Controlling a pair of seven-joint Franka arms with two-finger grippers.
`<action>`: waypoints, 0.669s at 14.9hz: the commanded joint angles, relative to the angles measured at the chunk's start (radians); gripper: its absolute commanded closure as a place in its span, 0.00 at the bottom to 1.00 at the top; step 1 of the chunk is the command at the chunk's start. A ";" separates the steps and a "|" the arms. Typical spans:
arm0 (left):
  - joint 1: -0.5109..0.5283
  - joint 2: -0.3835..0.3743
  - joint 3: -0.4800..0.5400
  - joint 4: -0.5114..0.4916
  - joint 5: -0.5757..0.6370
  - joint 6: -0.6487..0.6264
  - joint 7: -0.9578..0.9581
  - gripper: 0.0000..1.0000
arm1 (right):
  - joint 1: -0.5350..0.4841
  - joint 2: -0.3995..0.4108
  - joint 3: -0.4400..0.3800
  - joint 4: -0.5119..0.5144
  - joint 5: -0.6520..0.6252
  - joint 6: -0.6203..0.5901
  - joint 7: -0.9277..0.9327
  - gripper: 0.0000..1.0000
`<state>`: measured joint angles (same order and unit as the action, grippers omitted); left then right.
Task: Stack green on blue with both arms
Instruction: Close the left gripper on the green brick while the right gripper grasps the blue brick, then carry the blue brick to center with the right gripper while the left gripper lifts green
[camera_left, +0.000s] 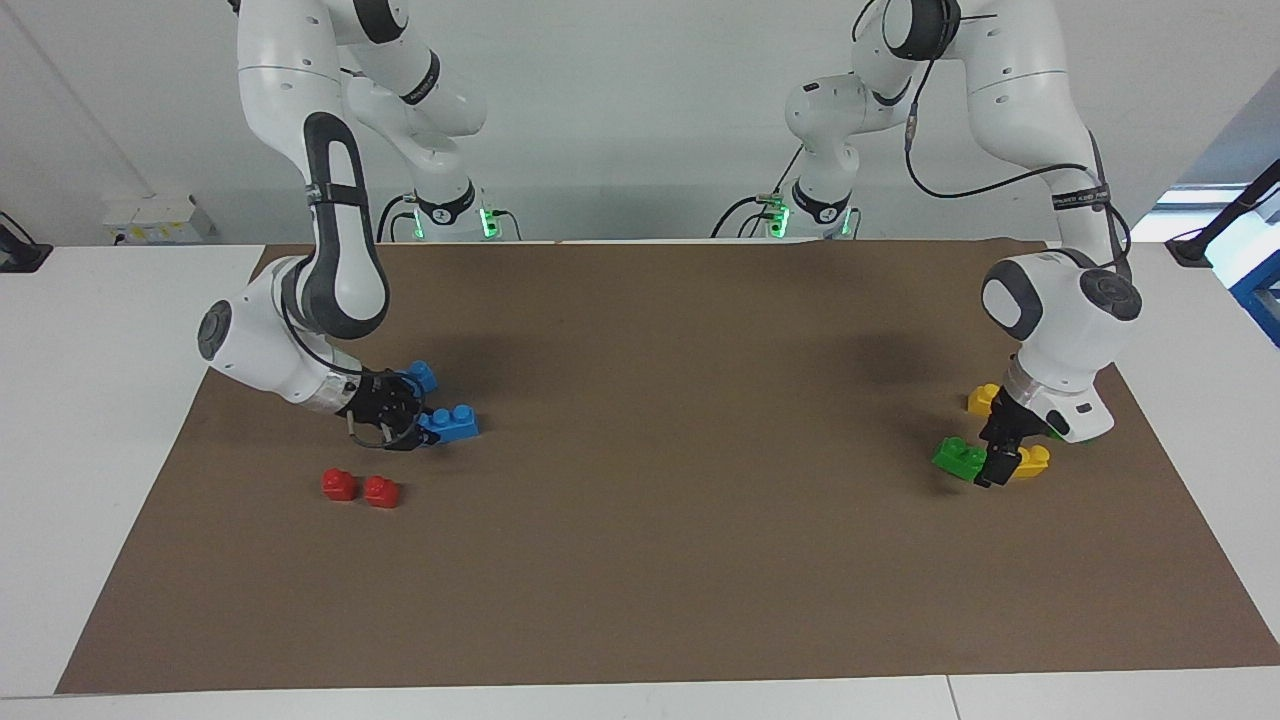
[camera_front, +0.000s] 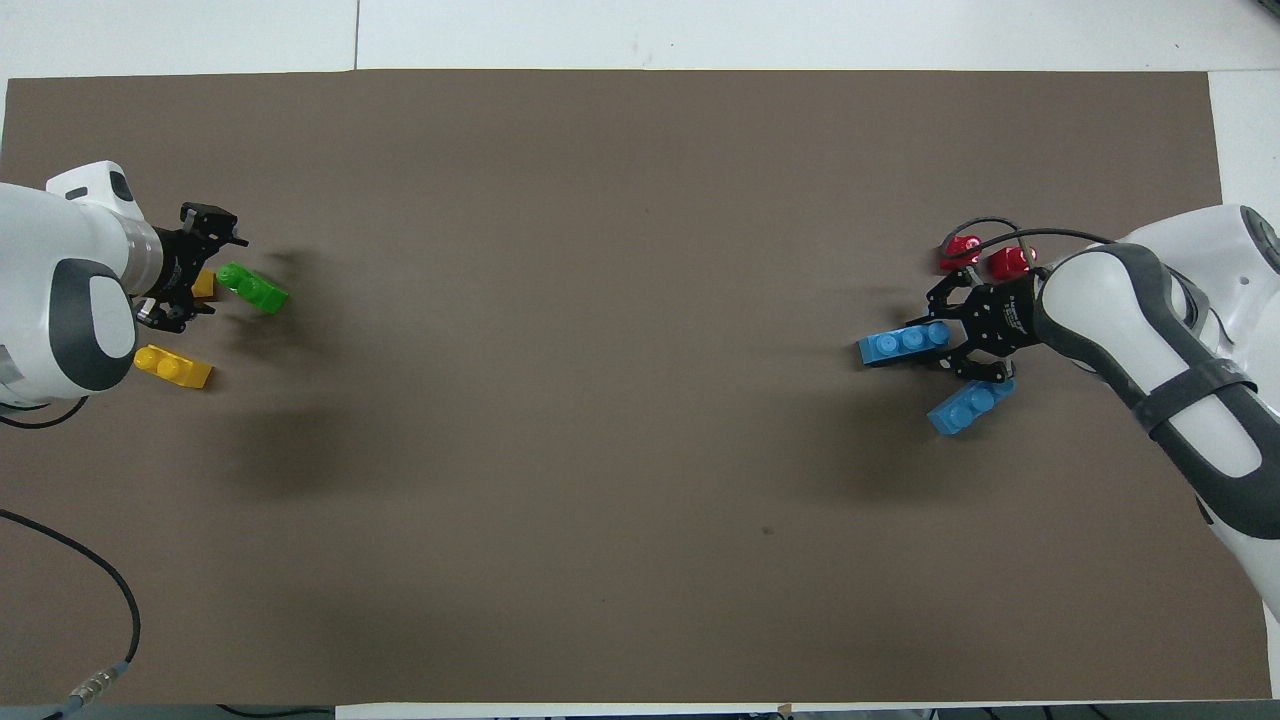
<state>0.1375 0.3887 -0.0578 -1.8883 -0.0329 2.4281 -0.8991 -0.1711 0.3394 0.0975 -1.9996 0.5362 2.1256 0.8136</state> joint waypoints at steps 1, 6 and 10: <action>-0.006 0.024 0.003 0.017 -0.013 0.020 -0.009 0.02 | -0.002 -0.002 0.005 0.008 0.028 -0.007 -0.040 1.00; -0.009 0.024 0.003 0.012 -0.013 0.017 -0.021 0.44 | 0.022 -0.002 0.007 0.044 0.031 -0.021 0.017 1.00; -0.015 0.024 0.003 0.012 -0.012 0.016 -0.018 1.00 | 0.131 -0.007 0.007 0.091 0.128 -0.001 0.221 1.00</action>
<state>0.1351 0.4011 -0.0618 -1.8882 -0.0333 2.4392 -0.9083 -0.0866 0.3383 0.1010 -1.9410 0.6141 2.1200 0.9417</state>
